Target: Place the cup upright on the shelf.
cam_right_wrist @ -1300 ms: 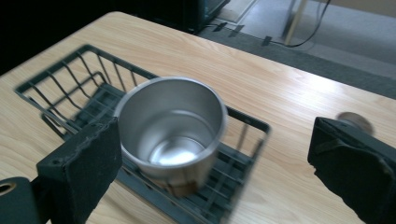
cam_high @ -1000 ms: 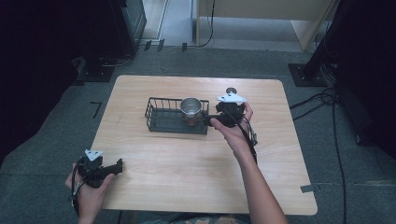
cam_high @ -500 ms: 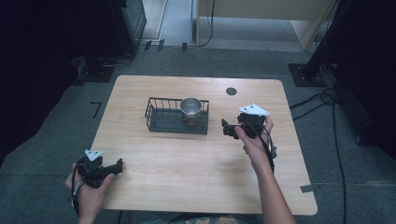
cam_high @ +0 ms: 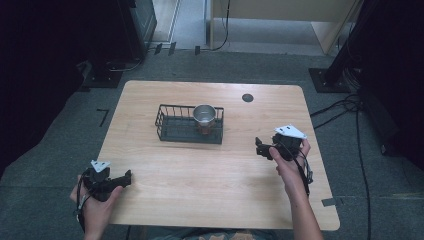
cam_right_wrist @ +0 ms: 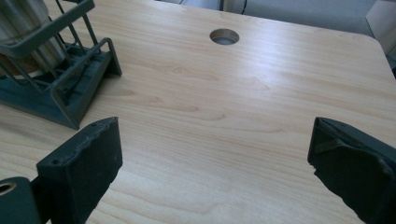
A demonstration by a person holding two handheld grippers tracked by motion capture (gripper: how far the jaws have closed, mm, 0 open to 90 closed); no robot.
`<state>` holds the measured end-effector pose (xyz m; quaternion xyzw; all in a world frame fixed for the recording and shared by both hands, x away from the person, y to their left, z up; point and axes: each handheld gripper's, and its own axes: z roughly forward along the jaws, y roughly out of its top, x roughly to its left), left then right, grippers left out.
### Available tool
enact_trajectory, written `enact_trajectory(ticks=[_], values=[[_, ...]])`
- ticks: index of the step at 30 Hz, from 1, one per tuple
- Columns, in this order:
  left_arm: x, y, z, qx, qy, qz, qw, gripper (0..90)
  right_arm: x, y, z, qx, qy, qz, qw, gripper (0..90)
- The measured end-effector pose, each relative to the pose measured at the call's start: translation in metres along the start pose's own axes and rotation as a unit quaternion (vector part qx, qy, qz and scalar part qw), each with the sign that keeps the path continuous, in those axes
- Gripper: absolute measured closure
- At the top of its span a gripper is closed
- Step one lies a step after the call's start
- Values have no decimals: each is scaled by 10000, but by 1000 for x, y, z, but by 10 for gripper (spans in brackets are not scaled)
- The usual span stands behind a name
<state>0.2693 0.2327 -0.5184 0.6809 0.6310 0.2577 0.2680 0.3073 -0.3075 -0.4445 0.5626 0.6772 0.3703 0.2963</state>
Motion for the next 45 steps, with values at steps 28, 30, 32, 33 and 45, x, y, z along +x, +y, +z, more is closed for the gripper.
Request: enact_trajectory(ticks=[28,30,32,33,45], values=[[0,0,0,0,-1,0,10000,0,-56,-79,-19,562,-530,497,9958,30],[0,0,0,1,0,2,10000,0,-58,-86,-20,611,-550,516,9953,30],[0,0,0,-1,0,0,10000,0,-60,-92,-22,667,-561,549,9947,30],[0,0,0,1,-1,1,10000,0,-61,-95,-23,690,-578,547,9944,30],[0,0,0,0,0,1,10000,0,-68,-120,-40,841,-665,646,9921,30]])
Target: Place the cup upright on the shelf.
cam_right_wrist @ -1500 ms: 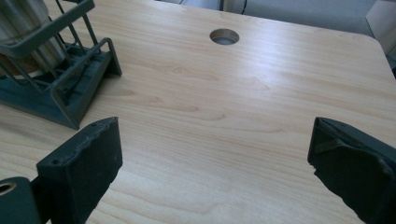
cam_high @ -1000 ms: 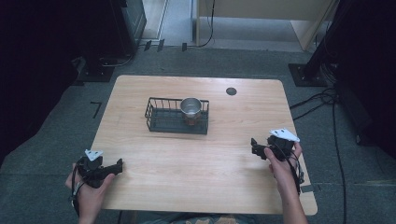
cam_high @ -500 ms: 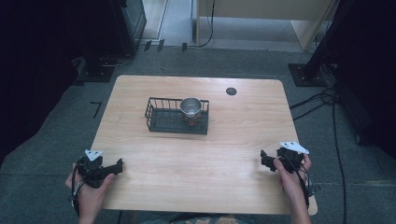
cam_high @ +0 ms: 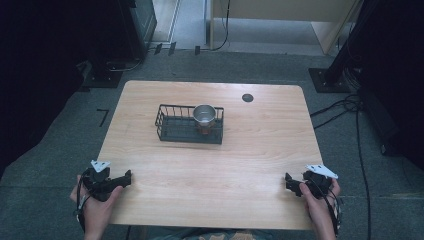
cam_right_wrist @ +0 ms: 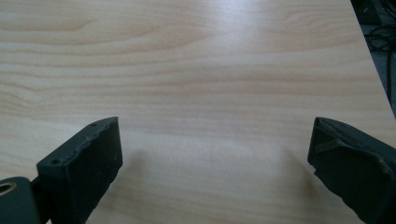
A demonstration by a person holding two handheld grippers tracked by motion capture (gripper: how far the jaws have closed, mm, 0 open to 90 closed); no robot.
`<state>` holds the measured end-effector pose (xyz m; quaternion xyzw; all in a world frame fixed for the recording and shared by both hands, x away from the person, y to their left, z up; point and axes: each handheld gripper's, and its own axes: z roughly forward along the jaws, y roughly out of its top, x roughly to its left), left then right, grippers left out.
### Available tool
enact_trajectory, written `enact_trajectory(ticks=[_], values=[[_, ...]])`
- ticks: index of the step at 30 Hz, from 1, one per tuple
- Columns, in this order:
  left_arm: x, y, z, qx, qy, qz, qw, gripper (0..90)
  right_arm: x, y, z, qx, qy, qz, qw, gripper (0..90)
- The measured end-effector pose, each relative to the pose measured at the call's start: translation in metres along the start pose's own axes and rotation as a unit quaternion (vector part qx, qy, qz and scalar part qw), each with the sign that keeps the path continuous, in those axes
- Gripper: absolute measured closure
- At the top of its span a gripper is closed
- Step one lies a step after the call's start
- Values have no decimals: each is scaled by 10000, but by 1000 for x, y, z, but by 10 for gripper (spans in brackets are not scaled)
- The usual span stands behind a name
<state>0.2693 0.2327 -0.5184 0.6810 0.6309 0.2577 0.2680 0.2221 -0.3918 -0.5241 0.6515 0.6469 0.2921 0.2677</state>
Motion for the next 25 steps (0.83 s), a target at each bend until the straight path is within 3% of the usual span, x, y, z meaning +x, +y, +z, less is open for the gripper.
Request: enact_trajectory(ticks=[9,25], values=[[0,0,0,0,1,-1,10000,0,-9,-16,-11,31,-90,80,9999,30],[0,0,0,-2,1,-1,10000,0,-9,-17,-12,44,-118,103,9999,28]])
